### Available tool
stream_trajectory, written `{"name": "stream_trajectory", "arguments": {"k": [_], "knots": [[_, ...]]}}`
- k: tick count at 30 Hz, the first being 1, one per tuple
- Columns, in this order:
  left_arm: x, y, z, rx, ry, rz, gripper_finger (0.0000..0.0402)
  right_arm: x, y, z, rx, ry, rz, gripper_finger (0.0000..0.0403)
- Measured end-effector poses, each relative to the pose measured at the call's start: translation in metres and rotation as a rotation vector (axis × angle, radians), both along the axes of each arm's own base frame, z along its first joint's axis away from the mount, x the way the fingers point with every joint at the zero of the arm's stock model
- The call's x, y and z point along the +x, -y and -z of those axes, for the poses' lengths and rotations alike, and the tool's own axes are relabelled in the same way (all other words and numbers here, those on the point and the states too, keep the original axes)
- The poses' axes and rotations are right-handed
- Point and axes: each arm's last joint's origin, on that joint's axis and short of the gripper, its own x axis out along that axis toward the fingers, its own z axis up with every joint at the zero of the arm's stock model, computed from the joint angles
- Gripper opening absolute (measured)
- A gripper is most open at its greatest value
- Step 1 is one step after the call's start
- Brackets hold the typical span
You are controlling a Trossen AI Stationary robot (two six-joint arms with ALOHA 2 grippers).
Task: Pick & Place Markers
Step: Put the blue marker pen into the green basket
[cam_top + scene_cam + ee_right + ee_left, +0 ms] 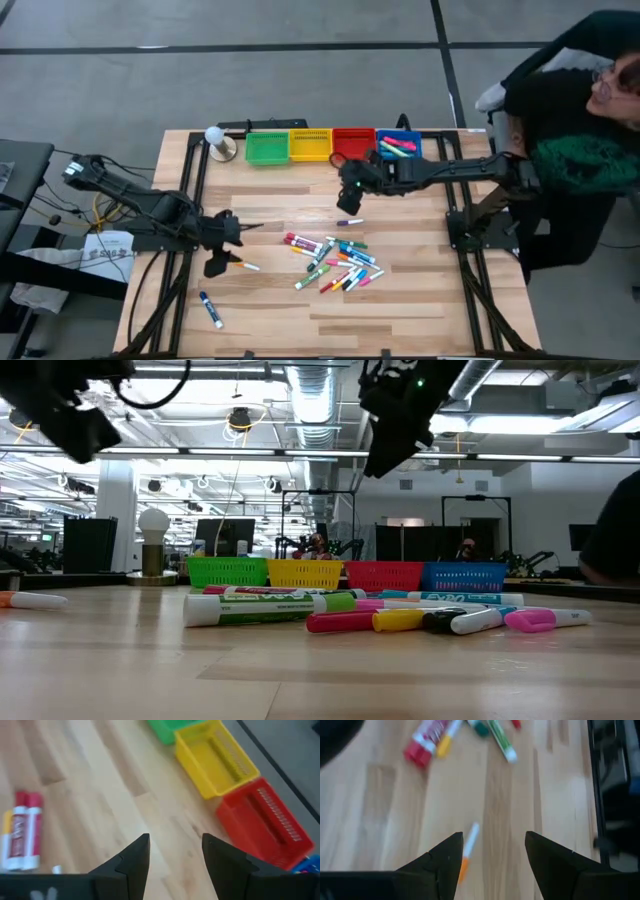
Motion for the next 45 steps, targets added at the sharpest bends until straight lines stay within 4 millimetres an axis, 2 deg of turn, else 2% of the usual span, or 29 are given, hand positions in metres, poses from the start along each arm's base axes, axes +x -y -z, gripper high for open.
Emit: {"name": "stream_trajectory", "arguments": {"k": [9, 20, 28, 34, 38, 45], "knots": [[-0.008, 0.018, 0.006, 0.064, -0.045, 0.175, 0.0214, 0.002, -0.036, 0.0, 0.001, 0.009, -0.109, 0.017], [-0.003, 0.047, 0.036, 0.191, -0.212, 0.324, 0.0214, 0.001, -0.061, 0.0, 0.03, 0.028, -0.144, 0.017], [-0.003, 0.062, 0.055, 0.275, -0.29, 0.423, 0.0214, 0.0, -0.068, -0.001, 0.044, 0.039, -0.148, 0.0169], [-0.004, 0.066, 0.057, 0.258, -0.306, 0.423, 0.0214, 0.0, -0.068, -0.001, 0.052, 0.041, -0.151, 0.0169], [-0.012, 0.074, 0.055, 0.186, -0.338, 0.502, 0.0214, 0.0, -0.069, 0.0, 0.078, 0.038, -0.169, 0.0168], [-0.032, 0.091, 0.054, 0.167, -0.336, 0.63, 0.0214, 0.001, -0.069, 0.0, 0.087, 0.037, -0.175, 0.0171]]}}
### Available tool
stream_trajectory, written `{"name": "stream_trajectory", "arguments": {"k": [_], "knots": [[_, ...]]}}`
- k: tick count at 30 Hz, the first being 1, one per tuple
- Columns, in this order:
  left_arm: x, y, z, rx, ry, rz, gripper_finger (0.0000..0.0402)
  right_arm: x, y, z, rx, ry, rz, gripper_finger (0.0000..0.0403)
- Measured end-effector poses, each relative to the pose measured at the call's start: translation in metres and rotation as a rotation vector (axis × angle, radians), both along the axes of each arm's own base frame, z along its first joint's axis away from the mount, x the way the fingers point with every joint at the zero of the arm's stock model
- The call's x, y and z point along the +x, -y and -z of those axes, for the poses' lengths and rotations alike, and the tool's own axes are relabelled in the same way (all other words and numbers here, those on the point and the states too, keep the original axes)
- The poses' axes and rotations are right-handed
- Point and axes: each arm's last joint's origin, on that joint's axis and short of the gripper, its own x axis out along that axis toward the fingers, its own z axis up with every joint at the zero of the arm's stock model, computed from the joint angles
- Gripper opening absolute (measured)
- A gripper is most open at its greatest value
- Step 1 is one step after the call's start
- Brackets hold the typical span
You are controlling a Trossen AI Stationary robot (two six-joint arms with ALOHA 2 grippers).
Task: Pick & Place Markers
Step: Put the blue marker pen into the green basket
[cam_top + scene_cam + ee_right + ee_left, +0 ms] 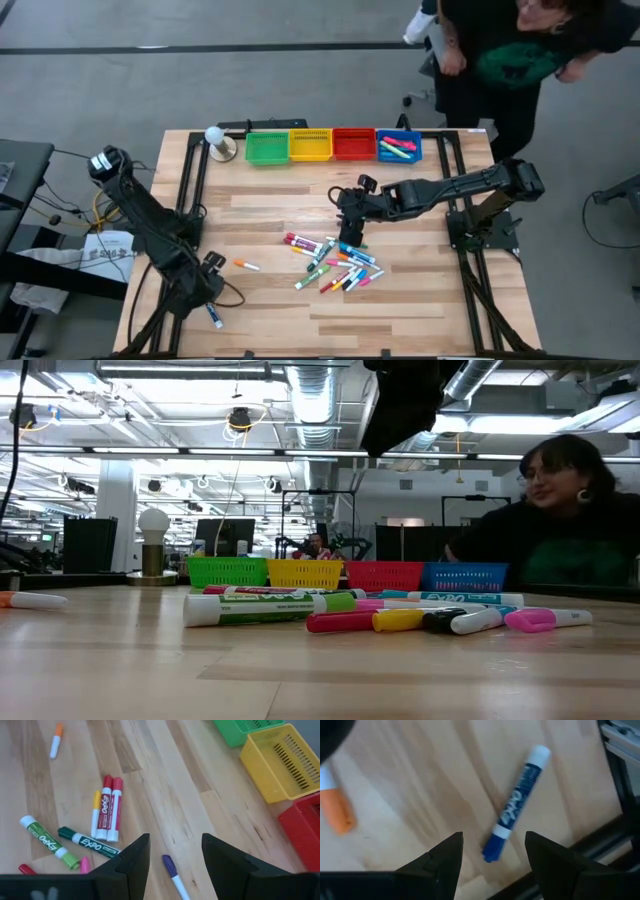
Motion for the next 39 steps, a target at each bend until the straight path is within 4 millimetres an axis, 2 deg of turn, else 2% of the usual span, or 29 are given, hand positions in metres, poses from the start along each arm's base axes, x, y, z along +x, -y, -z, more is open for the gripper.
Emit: {"name": "stream_trajectory", "arguments": {"k": [7, 19, 31, 39], "knots": [[-0.009, 0.01, -0.001, 0.023, 0.091, 0.008, 0.0214, 0.0, 0.0, 0.0, 0.004, 0.002, 0.006, 0.0169], [-0.008, 0.016, -0.001, 0.004, 0.155, 0.016, 0.0214, 0.0, 0.0, 0.0, 0.014, 0.006, 0.02, 0.0169], [-0.015, 0.042, 0.026, 0.033, 0.103, 0.12, 0.0214, 0.0, 0.001, 0.0, 0.014, 0.006, 0.022, 0.017], [-0.013, 0.049, 0.048, 0.133, 0.109, 0.125, 0.0214, 0.0, 0.002, 0.0, 0.014, 0.006, 0.025, 0.017]]}}
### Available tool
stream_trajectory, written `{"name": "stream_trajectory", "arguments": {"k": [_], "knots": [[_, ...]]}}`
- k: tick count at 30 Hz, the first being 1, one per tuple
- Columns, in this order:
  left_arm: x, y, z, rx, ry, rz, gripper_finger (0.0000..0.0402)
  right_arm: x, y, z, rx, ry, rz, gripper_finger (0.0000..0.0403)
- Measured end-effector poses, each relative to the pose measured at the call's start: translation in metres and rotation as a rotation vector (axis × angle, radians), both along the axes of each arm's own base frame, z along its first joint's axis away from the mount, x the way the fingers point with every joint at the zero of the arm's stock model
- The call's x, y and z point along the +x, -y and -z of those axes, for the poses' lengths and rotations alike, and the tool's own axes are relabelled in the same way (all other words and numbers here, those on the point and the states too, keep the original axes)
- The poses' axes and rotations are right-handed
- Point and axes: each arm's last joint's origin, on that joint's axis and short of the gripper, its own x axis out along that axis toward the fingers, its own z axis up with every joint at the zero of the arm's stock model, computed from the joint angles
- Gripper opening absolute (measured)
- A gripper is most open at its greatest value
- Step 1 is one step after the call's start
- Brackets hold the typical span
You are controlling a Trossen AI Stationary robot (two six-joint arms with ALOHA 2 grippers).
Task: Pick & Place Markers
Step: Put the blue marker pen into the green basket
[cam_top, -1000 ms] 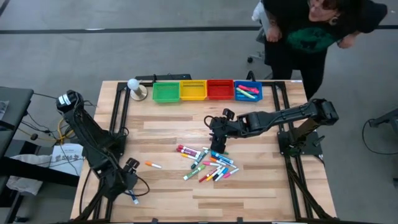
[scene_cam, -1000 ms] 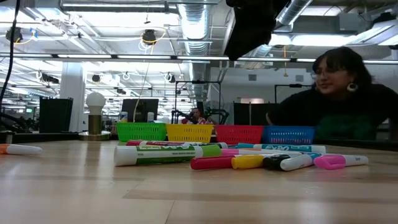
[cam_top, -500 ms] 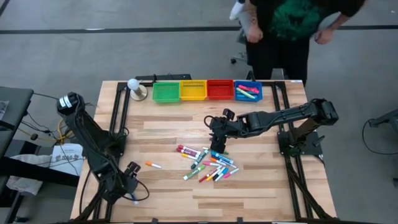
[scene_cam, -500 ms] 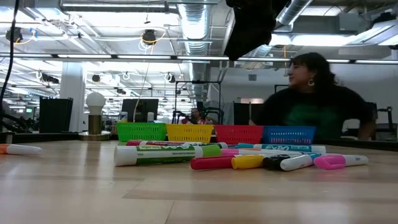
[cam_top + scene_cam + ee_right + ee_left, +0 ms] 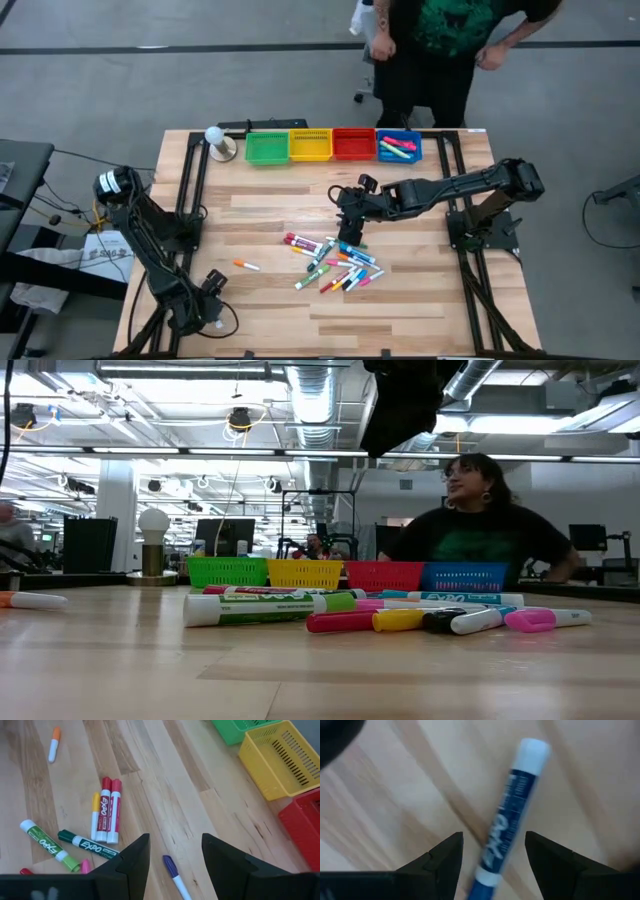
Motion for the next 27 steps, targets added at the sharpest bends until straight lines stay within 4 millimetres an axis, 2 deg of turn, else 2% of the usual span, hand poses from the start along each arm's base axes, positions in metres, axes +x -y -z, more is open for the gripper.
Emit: {"name": "stream_trajectory", "arguments": {"k": [12, 15, 22, 27], "knots": [[0.003, 0.004, 0.006, 0.035, 0.05, 0.061, 0.0204, 0.0, -0.001, 0.0, 0.001, 0.001, -0.005, 0.017], [0.006, 0.003, 0.007, 0.027, 0.041, 0.085, 0.0172, 0.0, -0.001, 0.0, 0.0, 0.0, -0.004, 0.017], [0.009, 0.003, 0.006, 0.018, 0.054, 0.118, 0.0059, 0.0, 0.002, 0.0, -0.001, 0.0, 0.005, 0.017], [0.011, 0.003, 0.006, 0.024, 0.078, 0.108, 0.0056, 0.0, 0.001, 0.0, -0.001, -0.001, 0.003, 0.017]]}}
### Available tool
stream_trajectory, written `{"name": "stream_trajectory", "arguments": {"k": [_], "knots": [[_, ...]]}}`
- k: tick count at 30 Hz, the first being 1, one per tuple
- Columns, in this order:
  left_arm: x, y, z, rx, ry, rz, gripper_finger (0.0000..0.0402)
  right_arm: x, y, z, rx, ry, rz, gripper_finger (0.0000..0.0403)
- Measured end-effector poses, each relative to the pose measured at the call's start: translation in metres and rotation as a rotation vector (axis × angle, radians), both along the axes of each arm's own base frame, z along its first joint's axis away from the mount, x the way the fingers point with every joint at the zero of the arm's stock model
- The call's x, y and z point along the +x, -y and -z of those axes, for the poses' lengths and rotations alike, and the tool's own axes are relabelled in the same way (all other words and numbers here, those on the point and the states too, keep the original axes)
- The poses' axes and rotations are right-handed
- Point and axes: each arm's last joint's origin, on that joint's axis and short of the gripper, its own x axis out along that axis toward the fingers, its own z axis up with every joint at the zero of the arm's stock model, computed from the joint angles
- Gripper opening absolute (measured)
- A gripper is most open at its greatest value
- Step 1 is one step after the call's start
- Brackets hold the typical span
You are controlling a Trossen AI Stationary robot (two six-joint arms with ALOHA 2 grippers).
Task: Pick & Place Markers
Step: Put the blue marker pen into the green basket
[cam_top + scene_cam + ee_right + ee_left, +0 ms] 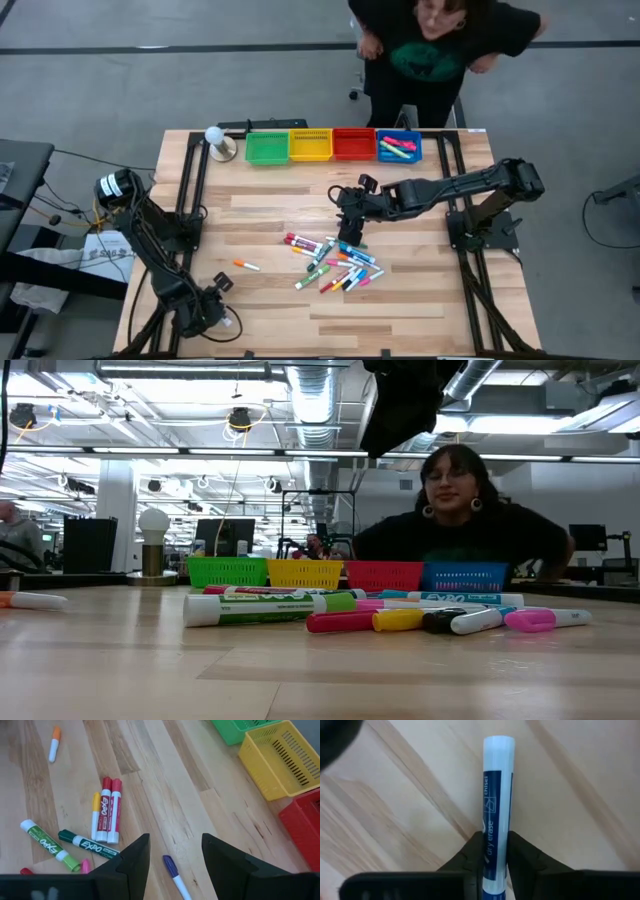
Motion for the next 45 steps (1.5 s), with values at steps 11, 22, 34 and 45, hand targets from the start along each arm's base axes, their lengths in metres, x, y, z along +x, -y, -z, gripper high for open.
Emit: {"name": "stream_trajectory", "arguments": {"k": [11, 22, 34, 45], "knots": [[0.025, -0.021, -0.02, -0.041, 0.108, -0.145, 0.0063, 0.0, 0.0, 0.0, -0.004, -0.001, -0.005, 0.0149], [0.052, -0.073, -0.076, -0.111, 0.379, -0.254, 0.0065, 0.0, 0.001, 0.0, -0.022, -0.009, -0.025, 0.0122], [0.074, -0.16, -0.112, 0.024, 0.626, -0.552, 0.0066, 0.001, 0.005, 0.0, -0.039, -0.014, -0.031, 0.0118], [0.083, -0.244, -0.114, 0.412, 0.64, -0.779, 0.0066, 0.002, 0.042, 0.0, -0.055, -0.018, 0.064, 0.0118]]}}
